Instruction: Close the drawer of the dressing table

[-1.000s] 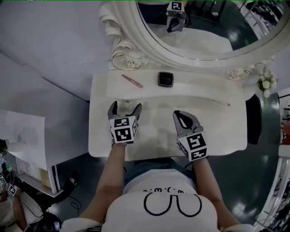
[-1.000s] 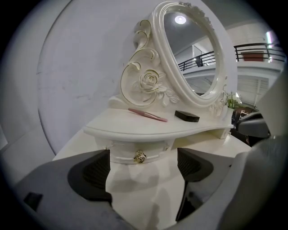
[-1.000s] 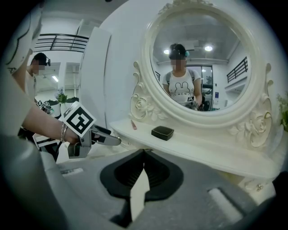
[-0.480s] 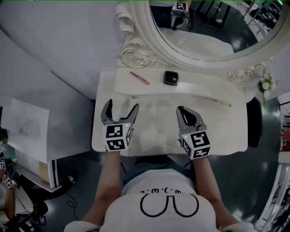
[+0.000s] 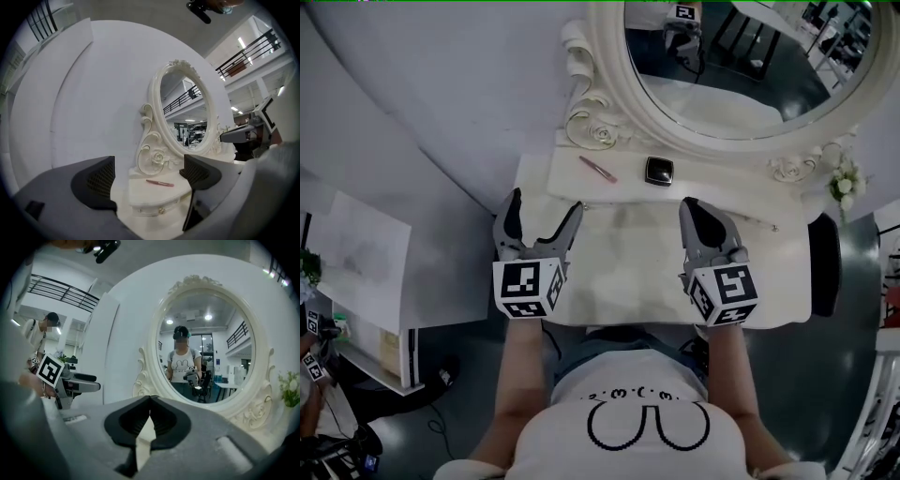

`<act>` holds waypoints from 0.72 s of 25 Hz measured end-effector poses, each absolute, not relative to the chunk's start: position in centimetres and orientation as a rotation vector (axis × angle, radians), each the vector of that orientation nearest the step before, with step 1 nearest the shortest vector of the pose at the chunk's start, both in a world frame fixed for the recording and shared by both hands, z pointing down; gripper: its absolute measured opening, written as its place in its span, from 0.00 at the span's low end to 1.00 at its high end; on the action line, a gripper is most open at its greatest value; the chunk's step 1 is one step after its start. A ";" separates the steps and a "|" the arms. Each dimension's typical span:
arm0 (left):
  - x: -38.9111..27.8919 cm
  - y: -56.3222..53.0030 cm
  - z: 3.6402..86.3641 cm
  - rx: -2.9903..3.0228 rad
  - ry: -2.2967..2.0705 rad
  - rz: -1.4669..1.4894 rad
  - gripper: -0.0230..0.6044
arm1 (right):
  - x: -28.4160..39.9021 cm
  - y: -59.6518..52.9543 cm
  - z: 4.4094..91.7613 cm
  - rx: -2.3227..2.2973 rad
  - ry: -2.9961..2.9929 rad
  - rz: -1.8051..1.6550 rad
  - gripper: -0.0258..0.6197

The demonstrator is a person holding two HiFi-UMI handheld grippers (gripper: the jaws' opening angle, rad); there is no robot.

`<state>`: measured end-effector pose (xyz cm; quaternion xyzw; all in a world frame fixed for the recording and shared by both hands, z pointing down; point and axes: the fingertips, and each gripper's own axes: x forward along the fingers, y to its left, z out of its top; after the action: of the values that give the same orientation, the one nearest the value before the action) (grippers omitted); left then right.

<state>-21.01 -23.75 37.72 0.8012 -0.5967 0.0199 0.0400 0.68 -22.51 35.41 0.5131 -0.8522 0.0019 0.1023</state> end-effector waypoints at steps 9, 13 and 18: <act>-21.2 -23.5 28.3 2.611 -1.979 -0.091 0.06 | 0.2 -22.8 27.5 1.573 -2.589 -0.231 0.04; -20.9 -23.8 26.6 2.631 -1.949 -0.104 0.03 | 0.3 -22.5 24.8 1.597 -2.608 -0.311 0.04; -20.2 -23.8 24.6 2.677 -1.943 -0.125 0.03 | 0.6 -22.2 22.1 1.667 -2.588 -0.420 0.04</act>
<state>-20.25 -23.77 24.61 0.8058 -0.5850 -0.0377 -0.0841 0.64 -22.20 22.15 0.5365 -0.8328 -0.1353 0.0174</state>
